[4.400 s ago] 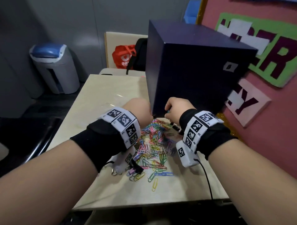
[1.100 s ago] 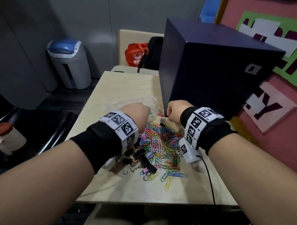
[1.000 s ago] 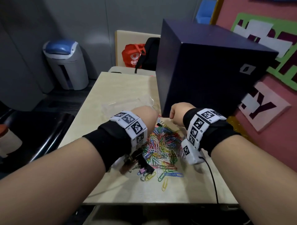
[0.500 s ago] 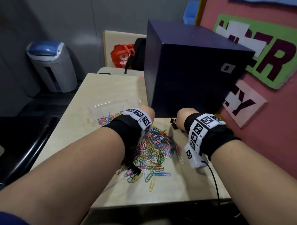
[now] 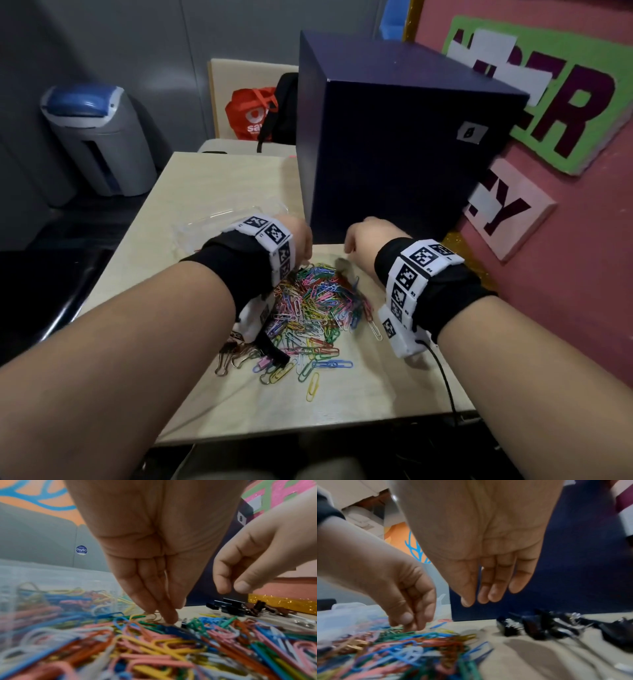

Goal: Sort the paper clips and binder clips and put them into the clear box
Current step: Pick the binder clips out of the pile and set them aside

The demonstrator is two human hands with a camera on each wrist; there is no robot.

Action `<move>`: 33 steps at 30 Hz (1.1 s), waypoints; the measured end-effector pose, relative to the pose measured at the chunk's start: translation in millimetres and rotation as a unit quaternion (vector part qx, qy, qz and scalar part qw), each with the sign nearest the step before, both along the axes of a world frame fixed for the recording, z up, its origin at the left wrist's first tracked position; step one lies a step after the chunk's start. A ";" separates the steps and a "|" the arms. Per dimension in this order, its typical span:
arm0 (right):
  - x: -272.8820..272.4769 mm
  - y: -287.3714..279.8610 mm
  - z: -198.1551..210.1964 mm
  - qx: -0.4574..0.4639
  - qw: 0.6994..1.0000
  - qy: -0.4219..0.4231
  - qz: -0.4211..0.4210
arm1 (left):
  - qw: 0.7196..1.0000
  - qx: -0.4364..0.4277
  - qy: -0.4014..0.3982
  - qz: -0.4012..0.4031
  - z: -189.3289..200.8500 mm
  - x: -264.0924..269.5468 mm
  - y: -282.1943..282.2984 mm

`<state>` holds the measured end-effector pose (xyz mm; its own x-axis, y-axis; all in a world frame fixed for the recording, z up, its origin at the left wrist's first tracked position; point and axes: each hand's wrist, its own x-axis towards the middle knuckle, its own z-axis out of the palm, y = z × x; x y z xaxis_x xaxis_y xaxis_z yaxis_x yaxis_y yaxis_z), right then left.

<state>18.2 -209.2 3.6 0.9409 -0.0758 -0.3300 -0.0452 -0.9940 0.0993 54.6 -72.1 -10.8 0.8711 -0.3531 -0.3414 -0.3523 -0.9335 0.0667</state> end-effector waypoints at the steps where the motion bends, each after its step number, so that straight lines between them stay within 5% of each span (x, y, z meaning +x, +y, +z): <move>1: -2.6 5.7 1.7 0.024 0.999 0.002 0.029 | 1.000 -0.007 -0.005 0.010 -1.8 0.9 3.9; 5: -8.6 25.9 -5.3 0.095 0.990 -0.028 0.104 | 0.999 0.023 -0.047 -0.008 4.9 -8.6 10.6; 13: -3.7 46.9 -18.2 0.038 0.988 0.016 0.149 | 0.995 0.058 -0.065 -0.038 11.9 -23.7 26.4; 33: -13.3 28.5 -0.1 0.129 0.987 -0.034 0.094 | 0.996 0.034 -0.014 -0.075 4.7 -35.0 24.6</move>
